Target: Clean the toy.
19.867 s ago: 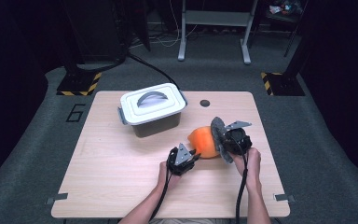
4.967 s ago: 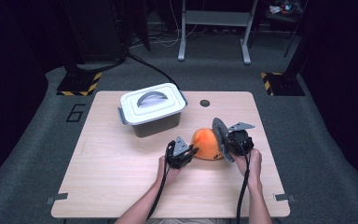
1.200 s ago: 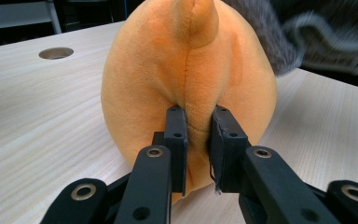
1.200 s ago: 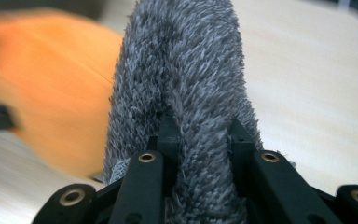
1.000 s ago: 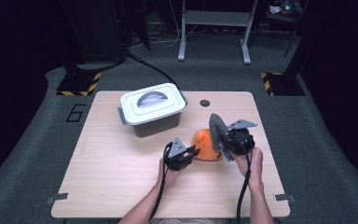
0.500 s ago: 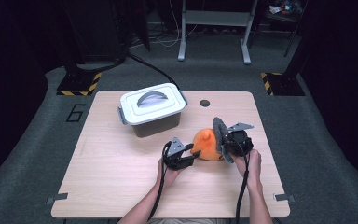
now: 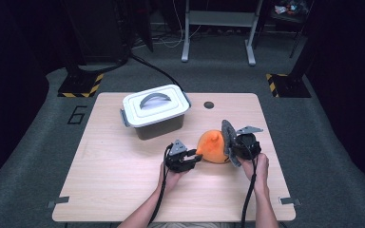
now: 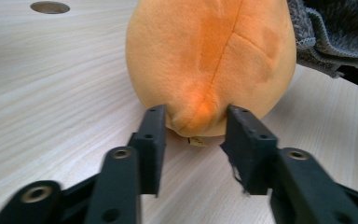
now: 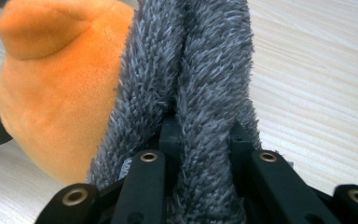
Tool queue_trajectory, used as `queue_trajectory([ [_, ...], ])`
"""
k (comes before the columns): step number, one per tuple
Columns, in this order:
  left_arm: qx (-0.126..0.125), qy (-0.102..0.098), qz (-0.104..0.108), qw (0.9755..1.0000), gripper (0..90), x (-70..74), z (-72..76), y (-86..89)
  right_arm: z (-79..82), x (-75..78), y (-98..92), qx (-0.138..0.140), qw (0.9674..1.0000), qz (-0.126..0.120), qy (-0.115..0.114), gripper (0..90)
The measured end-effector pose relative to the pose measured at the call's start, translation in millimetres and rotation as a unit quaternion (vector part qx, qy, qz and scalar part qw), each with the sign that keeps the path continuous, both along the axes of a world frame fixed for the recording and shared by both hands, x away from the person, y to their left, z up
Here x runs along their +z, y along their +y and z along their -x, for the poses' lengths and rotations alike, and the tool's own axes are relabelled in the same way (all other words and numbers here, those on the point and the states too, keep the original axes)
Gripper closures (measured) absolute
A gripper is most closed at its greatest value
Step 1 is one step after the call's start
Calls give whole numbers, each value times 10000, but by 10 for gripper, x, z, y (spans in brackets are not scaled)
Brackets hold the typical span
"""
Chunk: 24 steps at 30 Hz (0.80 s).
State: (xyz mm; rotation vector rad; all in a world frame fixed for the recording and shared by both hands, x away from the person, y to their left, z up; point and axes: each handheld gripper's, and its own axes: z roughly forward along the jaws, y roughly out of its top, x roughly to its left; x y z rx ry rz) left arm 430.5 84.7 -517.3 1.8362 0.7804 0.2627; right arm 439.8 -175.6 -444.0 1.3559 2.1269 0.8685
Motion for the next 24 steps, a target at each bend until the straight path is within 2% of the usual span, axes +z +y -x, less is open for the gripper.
queue_trajectory([
  [5,18,-235,-31,9997,756,13,8,-49,10,-24,-42,-44,10000,-15,-14,747],
  [7,-2,-297,-114,9995,800,24,13,-63,14,-30,-57,-37,10000,-32,-47,747],
  [8,17,-388,-185,9991,812,33,18,-78,18,-30,-61,-44,10000,-45,-49,747],
  [9,13,-359,-177,9992,822,38,25,-86,24,-30,-62,-81,9999,-65,-66,748],
  [11,42,-466,-234,9986,831,51,30,-96,31,-27,-72,-63,9999,-53,-106,747],
  [17,-33,-515,-196,9985,840,114,27,-96,60,-9,-121,-145,9993,-159,-304,747],
  [22,-71,-608,-165,9980,845,205,16,-97,77,4,-158,-192,9989,-199,-366,747],
  [23,-109,-701,-182,9973,846,274,12,-87,87,18,-167,-278,9985,-267,-392,747],
  [24,-126,-725,-199,9971,847,301,6,-81,94,28,-183,-228,9987,-243,-386,747],
])
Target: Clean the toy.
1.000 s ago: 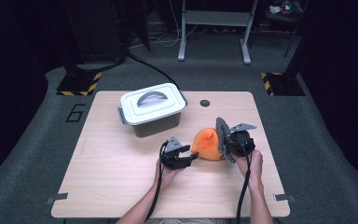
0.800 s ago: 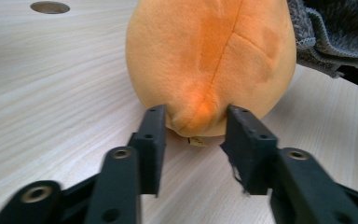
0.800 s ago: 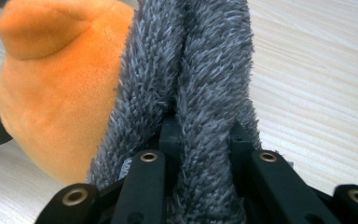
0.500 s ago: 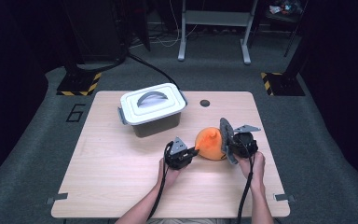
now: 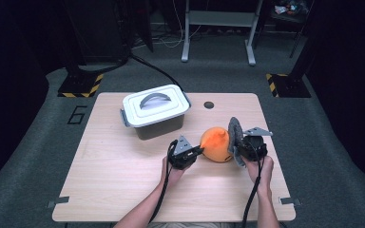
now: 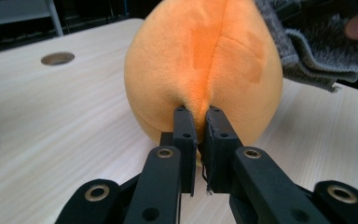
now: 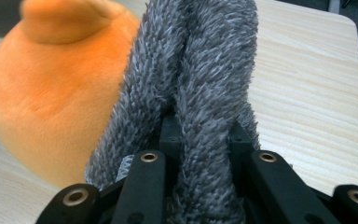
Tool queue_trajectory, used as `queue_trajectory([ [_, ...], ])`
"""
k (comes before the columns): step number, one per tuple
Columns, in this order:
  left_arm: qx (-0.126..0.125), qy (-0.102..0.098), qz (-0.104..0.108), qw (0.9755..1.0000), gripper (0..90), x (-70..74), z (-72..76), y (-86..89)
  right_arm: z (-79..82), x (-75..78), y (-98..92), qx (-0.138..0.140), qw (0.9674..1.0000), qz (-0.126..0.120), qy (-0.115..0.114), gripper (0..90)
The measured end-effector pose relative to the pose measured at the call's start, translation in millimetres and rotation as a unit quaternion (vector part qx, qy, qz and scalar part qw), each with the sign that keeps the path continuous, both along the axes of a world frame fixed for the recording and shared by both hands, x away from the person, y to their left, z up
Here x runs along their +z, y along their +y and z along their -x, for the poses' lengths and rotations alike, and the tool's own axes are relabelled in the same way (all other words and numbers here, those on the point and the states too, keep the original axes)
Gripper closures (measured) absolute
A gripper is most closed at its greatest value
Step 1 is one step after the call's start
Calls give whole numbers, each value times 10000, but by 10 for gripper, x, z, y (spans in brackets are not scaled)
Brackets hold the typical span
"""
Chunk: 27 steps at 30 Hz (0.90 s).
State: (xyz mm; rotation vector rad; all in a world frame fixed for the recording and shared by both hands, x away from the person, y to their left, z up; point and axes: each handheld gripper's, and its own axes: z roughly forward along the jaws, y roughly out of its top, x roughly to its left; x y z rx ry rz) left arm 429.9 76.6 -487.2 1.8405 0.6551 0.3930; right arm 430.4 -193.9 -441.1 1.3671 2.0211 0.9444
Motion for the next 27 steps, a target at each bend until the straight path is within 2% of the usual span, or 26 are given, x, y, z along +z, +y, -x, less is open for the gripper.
queue_trajectory([
  [4,-36,-206,-73,9998,849,149,-24,10,30,58,-19,-16,9999,-69,-90,748],
  [6,-88,-300,-193,9993,849,216,-36,7,57,108,-12,6,9998,-109,-177,749],
  [9,-128,-371,-277,9988,850,282,-48,-13,103,205,28,79,9994,-151,-299,750],
  [10,-153,-368,-343,9986,849,297,-49,-20,123,243,44,88,9993,-141,-337,750],
  [14,-174,-379,-383,9984,849,306,-64,-59,198,385,98,231,9978,-234,-575,751],
  [16,-161,-373,-387,9984,849,312,-66,-79,217,418,119,274,9975,-262,-600,751],
  [17,-194,-369,-386,9984,849,316,-74,-88,238,466,170,408,9968,-266,-641,751],
  [19,-216,-363,-406,9983,848,328,-81,-113,241,494,254,558,9961,-256,-630,751],
  [23,-234,-475,-545,9971,849,338,-82,-156,201,466,454,814,9952,-104,-537,751],
  [27,-231,-439,-575,9971,849,317,-86,-170,142,388,544,868,9952,55,-450,753],
])
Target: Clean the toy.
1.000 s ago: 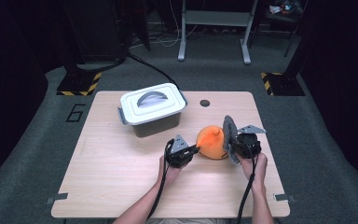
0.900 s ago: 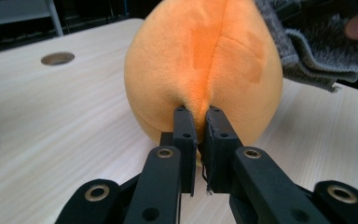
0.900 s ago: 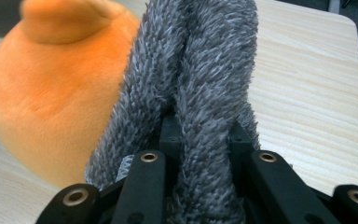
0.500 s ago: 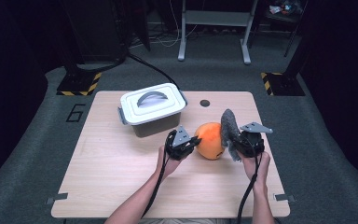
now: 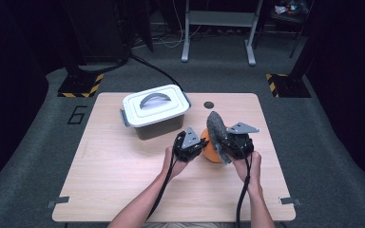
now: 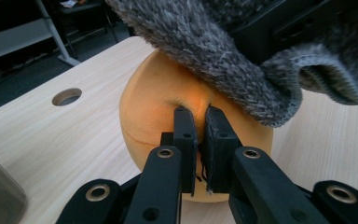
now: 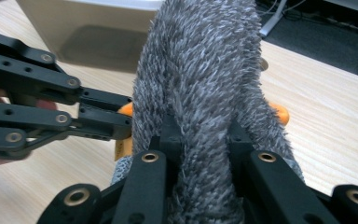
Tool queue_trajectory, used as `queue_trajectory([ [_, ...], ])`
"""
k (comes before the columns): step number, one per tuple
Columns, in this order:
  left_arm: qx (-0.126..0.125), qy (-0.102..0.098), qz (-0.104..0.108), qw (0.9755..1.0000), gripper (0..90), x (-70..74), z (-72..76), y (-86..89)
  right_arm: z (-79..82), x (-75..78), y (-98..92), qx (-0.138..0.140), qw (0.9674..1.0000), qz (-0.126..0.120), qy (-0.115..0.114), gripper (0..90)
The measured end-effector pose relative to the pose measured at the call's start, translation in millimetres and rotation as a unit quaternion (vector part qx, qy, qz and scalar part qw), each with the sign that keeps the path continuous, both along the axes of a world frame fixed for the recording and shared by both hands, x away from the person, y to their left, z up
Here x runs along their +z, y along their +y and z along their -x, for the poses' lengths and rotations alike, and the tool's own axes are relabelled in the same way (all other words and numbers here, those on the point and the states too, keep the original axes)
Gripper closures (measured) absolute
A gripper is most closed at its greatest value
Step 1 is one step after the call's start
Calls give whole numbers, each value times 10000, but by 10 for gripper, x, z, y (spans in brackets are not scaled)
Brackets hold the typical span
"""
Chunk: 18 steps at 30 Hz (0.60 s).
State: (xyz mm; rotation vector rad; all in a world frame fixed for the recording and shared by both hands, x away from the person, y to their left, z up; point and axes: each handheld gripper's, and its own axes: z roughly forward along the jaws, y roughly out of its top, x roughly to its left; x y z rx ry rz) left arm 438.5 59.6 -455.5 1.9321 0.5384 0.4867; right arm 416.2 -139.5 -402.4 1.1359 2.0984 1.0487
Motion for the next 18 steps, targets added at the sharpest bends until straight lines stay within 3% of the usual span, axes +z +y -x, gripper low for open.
queue_trajectory([
  [8,-77,-60,-53,9999,850,-3,4,-19,-94,-6,-95,-383,9990,235,4,766],
  [18,-65,-25,-23,10000,849,-4,0,-10,-291,-88,-342,-957,9950,228,159,767],
])
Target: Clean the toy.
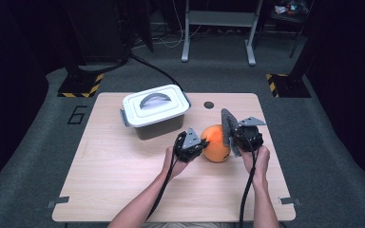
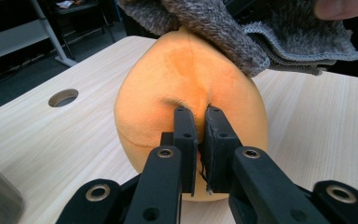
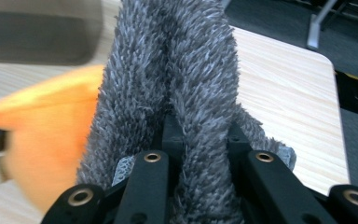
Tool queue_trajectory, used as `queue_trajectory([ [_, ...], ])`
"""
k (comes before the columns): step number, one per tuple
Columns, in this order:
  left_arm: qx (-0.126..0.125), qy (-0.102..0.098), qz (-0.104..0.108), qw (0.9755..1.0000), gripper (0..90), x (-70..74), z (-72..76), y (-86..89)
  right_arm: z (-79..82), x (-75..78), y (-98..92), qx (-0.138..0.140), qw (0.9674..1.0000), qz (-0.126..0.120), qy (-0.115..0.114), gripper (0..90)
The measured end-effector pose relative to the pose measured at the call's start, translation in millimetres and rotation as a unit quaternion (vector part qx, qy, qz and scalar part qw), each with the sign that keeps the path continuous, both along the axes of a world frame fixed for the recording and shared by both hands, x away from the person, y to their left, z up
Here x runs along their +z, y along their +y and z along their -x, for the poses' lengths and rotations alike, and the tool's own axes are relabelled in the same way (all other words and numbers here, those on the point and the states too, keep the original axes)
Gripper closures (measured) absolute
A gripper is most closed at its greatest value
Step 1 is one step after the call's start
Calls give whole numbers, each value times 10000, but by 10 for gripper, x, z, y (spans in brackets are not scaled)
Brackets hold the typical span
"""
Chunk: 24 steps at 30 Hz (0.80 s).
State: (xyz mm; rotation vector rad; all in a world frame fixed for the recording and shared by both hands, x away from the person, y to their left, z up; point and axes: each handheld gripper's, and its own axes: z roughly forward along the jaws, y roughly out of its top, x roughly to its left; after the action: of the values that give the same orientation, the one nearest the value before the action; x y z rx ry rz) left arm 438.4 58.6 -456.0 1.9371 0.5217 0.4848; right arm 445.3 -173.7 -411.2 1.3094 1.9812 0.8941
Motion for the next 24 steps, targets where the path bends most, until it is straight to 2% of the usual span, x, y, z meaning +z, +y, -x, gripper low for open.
queue_trajectory([
  [2,-4,-8,-7,10000,849,3,2,1,5,-3,-29,-26,10000,-44,19,766],
  [5,-16,-53,-28,10000,848,9,3,-4,104,50,-50,112,9997,-210,-85,765],
  [7,-24,-57,-14,10000,848,8,8,-13,191,97,-35,300,9987,-373,-161,765],
  [9,-14,-70,4,10000,847,6,11,-22,279,139,25,466,9979,-388,-222,765],
  [11,-46,-67,-11,10000,847,11,9,-25,345,166,105,750,9955,-537,-209,764],
  [14,-63,-71,-23,10000,847,15,16,-37,391,163,261,1104,9925,-498,-144,764],
  [15,-76,-71,-43,9999,847,17,19,-39,382,148,311,1149,9926,-389,-103,764],
  [19,-79,-67,-81,9999,847,12,24,-39,308,78,389,1101,9938,-124,-78,765],
  [24,-111,-70,-45,9999,848,5,28,-43,275,82,335,887,9960,-57,-104,764],
])
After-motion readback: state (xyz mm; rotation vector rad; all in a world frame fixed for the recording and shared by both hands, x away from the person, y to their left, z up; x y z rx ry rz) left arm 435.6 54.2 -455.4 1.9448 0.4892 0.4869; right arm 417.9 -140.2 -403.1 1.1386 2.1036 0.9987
